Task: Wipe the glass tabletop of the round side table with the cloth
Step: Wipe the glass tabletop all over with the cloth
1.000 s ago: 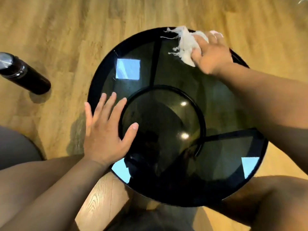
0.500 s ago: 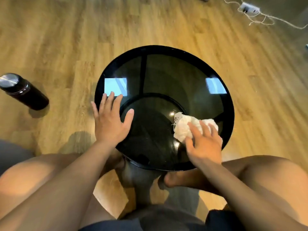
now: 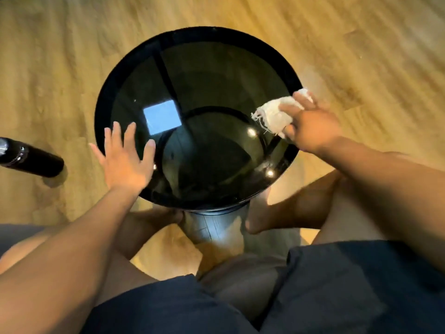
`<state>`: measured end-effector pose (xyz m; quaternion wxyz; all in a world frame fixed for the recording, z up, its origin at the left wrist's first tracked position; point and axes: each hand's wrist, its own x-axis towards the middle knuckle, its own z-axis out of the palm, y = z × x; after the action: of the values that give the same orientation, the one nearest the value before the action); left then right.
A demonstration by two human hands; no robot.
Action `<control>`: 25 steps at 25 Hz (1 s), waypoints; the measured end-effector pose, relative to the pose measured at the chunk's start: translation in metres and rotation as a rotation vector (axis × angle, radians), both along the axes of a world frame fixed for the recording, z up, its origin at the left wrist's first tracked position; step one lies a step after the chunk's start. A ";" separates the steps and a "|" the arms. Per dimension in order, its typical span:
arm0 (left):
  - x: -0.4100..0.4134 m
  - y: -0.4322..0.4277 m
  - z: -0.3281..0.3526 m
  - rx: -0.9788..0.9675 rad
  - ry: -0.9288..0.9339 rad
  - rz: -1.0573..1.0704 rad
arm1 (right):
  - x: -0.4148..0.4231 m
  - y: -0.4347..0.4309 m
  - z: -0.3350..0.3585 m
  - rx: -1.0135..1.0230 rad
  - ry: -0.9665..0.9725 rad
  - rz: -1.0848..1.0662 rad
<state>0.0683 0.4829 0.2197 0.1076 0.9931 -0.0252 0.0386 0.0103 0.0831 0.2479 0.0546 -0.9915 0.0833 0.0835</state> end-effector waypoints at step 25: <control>0.005 0.005 -0.005 -0.255 -0.087 0.066 | -0.065 0.132 0.011 0.130 -0.185 0.303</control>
<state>0.0736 0.4878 0.2146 0.2302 0.9691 0.0078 0.0880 -0.0544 0.2150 0.2590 0.1128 -0.9906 -0.0778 0.0044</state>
